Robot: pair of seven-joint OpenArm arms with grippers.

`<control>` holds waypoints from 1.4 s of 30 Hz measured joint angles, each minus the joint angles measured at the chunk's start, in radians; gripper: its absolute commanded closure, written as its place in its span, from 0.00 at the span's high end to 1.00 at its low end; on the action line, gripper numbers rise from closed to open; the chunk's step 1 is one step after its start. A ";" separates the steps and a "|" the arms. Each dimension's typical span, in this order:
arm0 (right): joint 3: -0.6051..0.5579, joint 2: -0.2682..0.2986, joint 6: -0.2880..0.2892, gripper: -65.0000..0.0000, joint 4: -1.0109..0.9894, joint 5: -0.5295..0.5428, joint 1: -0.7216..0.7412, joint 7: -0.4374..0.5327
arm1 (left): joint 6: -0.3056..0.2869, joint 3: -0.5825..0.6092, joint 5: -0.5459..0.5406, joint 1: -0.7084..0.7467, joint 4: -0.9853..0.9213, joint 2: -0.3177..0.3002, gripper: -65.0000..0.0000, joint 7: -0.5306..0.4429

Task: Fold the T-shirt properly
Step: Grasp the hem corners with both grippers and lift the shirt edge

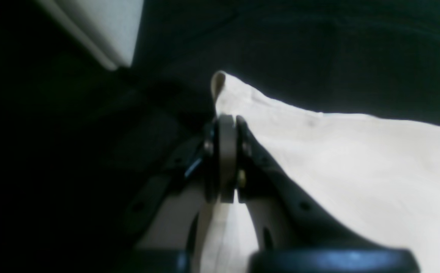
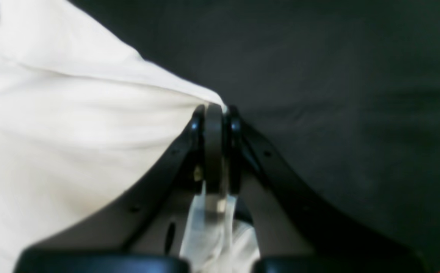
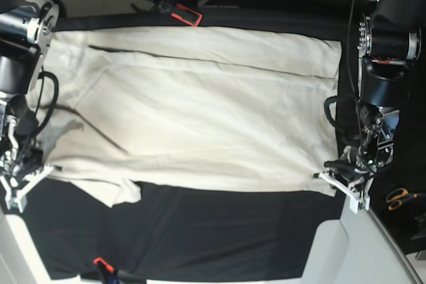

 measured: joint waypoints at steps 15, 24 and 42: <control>0.040 -0.010 0.016 0.00 0.114 0.002 -0.019 -0.005 | -0.001 0.000 -0.007 0.098 0.159 -0.044 0.00 0.010; 0.038 -0.010 0.123 0.00 0.128 0.000 -0.008 -0.006 | -0.003 -0.134 -0.007 0.159 0.216 -0.049 0.00 0.018; -0.040 0.014 0.204 0.00 0.182 -0.004 -0.030 0.000 | -0.002 -0.151 0.001 0.286 0.415 -0.060 0.00 0.091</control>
